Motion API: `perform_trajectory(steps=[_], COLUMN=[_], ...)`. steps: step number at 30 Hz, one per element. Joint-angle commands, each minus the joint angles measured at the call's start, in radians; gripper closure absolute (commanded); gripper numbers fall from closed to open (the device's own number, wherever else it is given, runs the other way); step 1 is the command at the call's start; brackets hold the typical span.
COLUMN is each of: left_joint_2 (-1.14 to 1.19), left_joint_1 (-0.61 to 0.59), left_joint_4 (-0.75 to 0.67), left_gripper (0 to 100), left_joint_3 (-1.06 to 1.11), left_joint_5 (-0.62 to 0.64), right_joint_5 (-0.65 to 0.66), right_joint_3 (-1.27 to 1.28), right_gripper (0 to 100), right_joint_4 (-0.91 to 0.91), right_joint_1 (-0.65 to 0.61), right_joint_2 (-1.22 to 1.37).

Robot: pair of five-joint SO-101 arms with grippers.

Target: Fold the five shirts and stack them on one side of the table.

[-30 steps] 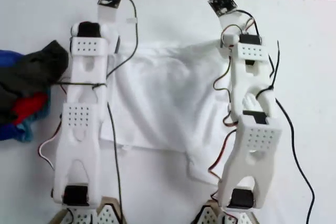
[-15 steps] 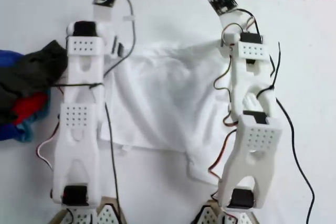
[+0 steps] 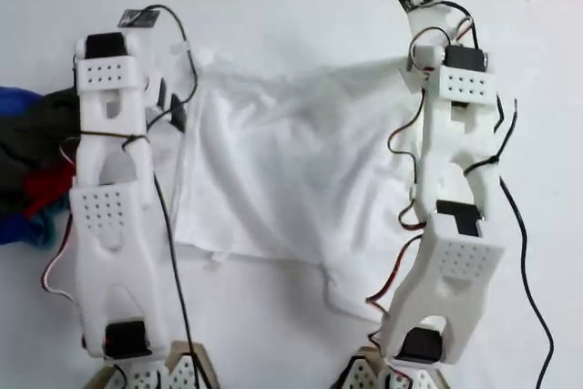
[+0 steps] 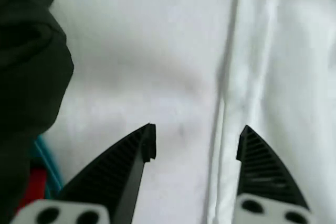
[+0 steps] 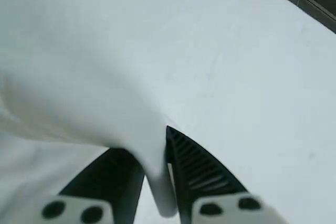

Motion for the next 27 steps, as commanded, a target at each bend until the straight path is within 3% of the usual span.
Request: perform_trajectory(steps=[1, 7, 12, 17, 20, 27], left_joint_2=[-0.249, -0.549, -0.862, -1.114, -1.149, -1.151], left_joint_1=[-0.002, 0.048, 0.112, 0.120, 0.101, 0.104], left_joint_4=[0.018, -0.071, -0.310, -0.655, -0.729, -0.644], left_gripper=[74, 74, 74, 74, 74, 74], left_joint_3=[0.237, 0.762, 1.256, 1.666, 1.784, 1.830], left_joint_5=[-0.008, -0.009, -0.064, -0.110, -0.137, -0.141], right_joint_5=[0.009, 0.008, 0.008, 0.006, 0.003, 0.003], right_joint_3=[-0.046, -0.054, -0.054, -0.054, -0.051, -0.048], right_gripper=[97.8, 97.8, 97.8, 97.8, 97.8, 97.8], right_joint_4=[0.008, 0.059, 0.065, 0.065, 0.067, 0.107], right_joint_1=[0.010, 0.004, 0.010, 0.010, 0.010, 0.004], right_joint_2=[-0.087, -0.088, -0.088, -0.088, -0.099, -0.162])
